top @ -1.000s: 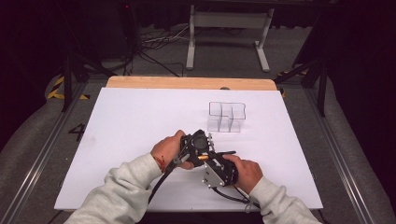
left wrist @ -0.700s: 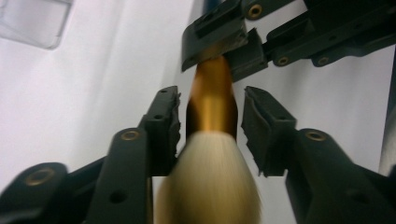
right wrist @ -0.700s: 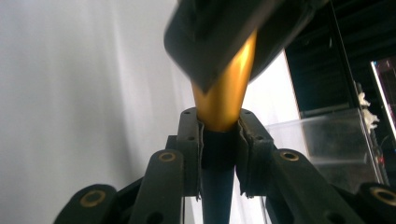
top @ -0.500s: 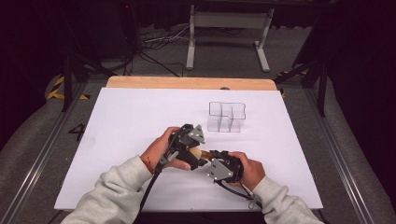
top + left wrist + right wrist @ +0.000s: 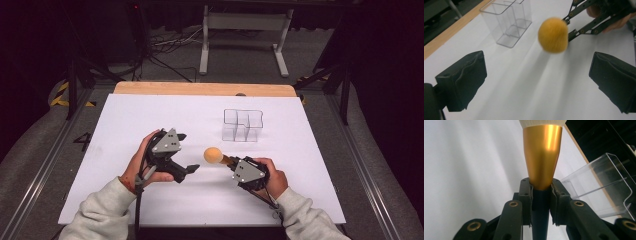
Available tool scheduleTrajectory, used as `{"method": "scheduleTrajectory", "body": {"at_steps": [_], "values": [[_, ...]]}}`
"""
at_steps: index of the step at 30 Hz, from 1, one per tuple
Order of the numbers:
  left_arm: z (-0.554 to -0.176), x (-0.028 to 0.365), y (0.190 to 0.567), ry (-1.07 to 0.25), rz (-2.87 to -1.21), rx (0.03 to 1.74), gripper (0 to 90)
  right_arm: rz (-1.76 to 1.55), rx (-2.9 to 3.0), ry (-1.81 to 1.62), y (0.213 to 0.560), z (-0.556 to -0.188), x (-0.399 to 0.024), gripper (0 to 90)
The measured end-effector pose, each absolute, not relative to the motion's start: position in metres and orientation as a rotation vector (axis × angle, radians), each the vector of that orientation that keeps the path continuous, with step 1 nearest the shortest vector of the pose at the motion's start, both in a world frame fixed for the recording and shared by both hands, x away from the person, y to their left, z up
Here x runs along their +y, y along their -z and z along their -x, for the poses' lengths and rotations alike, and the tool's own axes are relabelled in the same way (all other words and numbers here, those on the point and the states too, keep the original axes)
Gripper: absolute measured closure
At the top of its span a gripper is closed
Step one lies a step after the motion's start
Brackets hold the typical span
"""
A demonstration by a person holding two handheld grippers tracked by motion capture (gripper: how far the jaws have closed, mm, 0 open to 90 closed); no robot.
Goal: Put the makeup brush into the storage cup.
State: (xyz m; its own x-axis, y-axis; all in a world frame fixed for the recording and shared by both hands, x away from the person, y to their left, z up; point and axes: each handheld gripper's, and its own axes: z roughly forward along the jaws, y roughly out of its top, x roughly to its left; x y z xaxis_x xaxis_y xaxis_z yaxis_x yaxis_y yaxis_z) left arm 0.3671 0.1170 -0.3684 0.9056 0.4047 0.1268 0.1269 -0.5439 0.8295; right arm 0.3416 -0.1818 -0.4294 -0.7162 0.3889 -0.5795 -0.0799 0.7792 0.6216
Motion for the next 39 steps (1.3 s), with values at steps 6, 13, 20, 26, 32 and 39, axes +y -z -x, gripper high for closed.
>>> {"method": "scheduleTrajectory", "body": {"at_steps": [6,13,20,26,32,39], "values": [[-0.362,0.154,0.39,-0.443,-2.047,0.462,2.2,-0.267,2.223,-0.873,0.426,-0.343,-0.189,74.3],[-0.354,0.188,0.412,-0.529,-1.975,0.541,3.1,-0.302,2.21,-0.923,0.423,-0.345,-0.195,74.2],[-0.347,0.214,0.429,-0.578,-1.89,0.652,4.7,-0.335,2.196,-0.964,0.42,-0.346,-0.2,74.2],[-0.336,0.226,0.445,-0.59,-1.86,0.701,5.1,-0.384,2.169,-1.014,0.418,-0.349,-0.206,74.3],[-0.334,0.234,0.448,-0.573,-1.817,0.73,4.7,-0.426,2.15,-1.068,0.416,-0.351,-0.212,74.3],[-0.332,0.236,0.447,-0.565,-1.798,0.732,3.8,-0.494,2.114,-1.151,0.414,-0.356,-0.221,74.3]]}}
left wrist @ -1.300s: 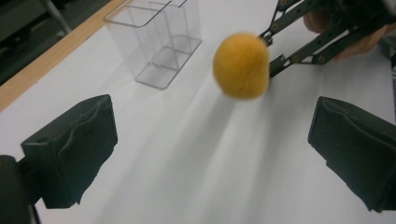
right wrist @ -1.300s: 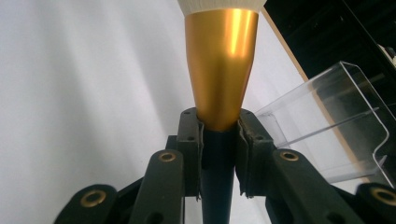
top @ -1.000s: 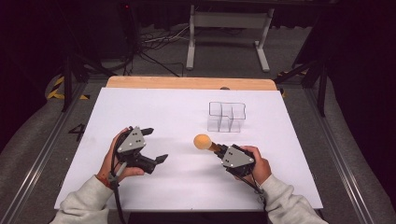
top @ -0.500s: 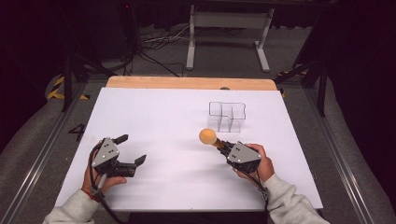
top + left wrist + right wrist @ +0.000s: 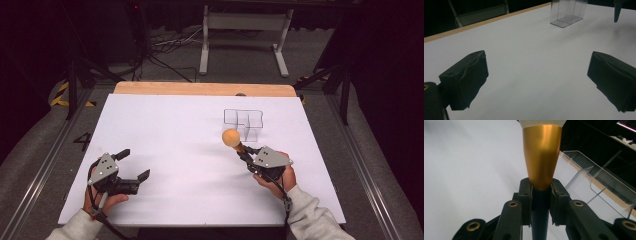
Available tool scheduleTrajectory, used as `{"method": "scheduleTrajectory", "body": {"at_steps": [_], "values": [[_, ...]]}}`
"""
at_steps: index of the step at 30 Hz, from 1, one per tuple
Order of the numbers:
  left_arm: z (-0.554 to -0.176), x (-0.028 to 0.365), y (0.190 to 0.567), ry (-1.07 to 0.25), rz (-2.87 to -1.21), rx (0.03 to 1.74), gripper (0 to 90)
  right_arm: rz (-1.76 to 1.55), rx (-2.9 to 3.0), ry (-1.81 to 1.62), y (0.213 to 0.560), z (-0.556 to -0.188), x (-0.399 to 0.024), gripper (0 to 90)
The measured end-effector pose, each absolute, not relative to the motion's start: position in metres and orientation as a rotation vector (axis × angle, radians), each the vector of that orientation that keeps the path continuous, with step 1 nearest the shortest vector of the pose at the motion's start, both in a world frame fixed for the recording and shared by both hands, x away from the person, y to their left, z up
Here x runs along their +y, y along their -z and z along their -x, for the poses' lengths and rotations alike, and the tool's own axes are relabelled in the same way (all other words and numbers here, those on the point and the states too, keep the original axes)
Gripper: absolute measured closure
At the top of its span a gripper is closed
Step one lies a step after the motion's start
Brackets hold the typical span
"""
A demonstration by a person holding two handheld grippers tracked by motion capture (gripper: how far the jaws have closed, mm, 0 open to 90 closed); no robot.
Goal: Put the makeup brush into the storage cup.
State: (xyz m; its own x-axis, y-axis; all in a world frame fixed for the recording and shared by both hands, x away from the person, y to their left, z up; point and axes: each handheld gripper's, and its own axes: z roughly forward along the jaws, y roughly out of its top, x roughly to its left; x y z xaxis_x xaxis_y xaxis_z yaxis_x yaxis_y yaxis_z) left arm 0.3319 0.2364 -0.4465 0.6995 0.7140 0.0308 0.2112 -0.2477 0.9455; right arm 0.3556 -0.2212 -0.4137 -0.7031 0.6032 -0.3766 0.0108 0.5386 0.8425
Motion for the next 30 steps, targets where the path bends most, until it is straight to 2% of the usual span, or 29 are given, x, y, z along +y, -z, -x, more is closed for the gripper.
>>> {"method": "scheduleTrajectory", "body": {"at_steps": [30], "values": [[-0.336,0.236,0.451,-0.549,-1.801,0.754,3.5,-0.606,1.994,-1.381,0.394,-0.369,-0.234,74.3]]}}
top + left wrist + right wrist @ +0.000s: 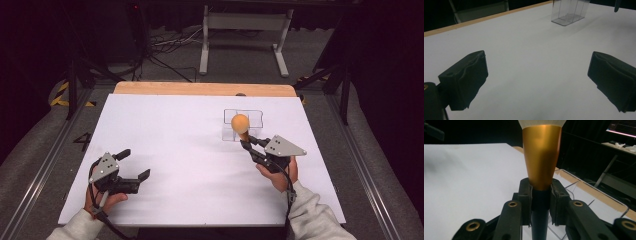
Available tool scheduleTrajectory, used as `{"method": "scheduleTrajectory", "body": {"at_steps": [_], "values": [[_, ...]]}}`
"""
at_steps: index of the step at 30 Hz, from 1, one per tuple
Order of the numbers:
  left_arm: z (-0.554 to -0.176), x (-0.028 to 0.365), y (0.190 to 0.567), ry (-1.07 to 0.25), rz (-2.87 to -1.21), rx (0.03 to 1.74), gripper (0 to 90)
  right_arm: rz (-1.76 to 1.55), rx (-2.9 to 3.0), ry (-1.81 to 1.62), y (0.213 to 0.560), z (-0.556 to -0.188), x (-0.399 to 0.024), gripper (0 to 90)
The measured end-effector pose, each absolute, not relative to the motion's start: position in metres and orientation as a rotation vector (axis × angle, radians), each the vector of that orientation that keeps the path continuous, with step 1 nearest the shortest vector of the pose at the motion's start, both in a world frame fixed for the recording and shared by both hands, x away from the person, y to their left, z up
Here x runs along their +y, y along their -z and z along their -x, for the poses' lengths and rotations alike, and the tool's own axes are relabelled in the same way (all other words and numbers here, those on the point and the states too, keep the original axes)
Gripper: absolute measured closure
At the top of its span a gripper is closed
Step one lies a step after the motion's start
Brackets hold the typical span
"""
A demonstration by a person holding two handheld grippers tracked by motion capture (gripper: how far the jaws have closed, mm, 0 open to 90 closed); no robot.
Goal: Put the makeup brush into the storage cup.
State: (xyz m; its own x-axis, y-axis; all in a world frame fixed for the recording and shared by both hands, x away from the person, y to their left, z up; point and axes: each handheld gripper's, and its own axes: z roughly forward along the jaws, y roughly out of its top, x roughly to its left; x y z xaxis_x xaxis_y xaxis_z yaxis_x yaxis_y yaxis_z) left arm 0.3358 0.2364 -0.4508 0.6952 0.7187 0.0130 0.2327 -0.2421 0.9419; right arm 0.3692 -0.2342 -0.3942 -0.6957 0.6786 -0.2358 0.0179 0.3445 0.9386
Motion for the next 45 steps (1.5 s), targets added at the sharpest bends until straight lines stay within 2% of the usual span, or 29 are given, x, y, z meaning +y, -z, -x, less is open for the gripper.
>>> {"method": "scheduleTrajectory", "body": {"at_steps": [45], "values": [[-0.334,0.236,0.451,-0.584,-1.802,0.732,3.3,-0.762,1.699,-1.595,0.347,-0.415,-0.256,74.3]]}}
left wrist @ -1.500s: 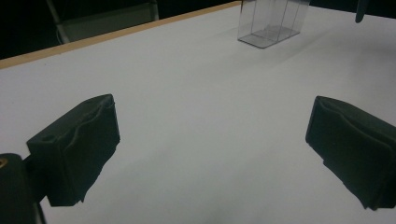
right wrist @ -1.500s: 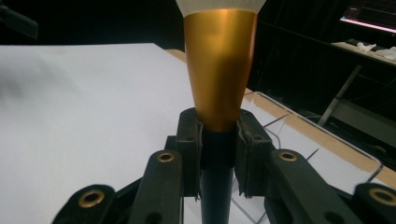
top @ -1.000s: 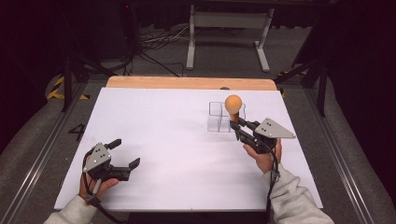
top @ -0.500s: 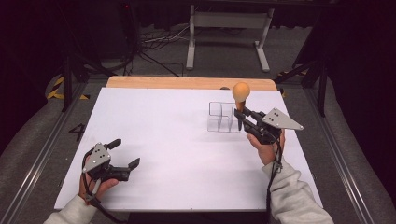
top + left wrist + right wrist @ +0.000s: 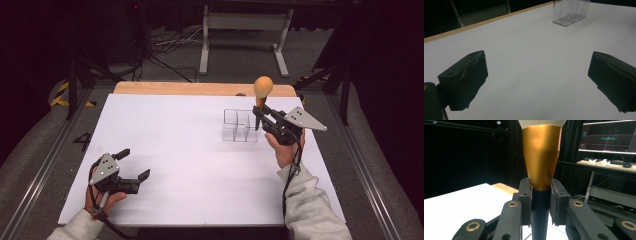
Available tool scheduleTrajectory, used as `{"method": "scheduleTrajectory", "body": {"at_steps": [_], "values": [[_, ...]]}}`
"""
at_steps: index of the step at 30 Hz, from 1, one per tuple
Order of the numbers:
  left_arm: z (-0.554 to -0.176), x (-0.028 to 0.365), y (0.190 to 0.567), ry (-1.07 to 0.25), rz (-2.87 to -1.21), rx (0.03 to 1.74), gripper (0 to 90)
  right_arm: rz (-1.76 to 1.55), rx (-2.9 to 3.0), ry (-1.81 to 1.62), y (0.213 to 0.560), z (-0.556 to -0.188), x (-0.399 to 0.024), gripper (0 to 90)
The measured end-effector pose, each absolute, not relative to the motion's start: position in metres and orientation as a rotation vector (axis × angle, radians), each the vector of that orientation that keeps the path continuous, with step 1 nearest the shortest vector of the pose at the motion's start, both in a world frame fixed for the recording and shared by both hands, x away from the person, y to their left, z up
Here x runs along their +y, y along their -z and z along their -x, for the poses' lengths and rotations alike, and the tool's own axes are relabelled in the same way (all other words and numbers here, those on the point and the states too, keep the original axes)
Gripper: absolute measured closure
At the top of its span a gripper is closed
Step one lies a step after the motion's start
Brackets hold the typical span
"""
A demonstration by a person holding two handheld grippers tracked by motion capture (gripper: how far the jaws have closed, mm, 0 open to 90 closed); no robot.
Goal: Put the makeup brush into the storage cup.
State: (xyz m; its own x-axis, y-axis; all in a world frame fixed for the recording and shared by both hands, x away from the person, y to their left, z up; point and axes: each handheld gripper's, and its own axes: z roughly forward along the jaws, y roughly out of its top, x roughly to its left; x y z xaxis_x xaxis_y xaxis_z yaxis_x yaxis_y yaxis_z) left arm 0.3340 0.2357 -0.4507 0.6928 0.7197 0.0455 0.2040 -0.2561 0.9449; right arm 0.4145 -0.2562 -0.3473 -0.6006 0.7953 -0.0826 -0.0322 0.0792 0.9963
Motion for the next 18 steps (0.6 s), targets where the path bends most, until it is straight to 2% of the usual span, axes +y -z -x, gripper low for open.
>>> {"method": "scheduleTrajectory", "body": {"at_steps": [18], "values": [[-0.333,0.236,0.45,-0.59,-1.794,0.724,3.2,-0.809,1.668,-1.566,0.351,-0.433,-0.258,74.3]]}}
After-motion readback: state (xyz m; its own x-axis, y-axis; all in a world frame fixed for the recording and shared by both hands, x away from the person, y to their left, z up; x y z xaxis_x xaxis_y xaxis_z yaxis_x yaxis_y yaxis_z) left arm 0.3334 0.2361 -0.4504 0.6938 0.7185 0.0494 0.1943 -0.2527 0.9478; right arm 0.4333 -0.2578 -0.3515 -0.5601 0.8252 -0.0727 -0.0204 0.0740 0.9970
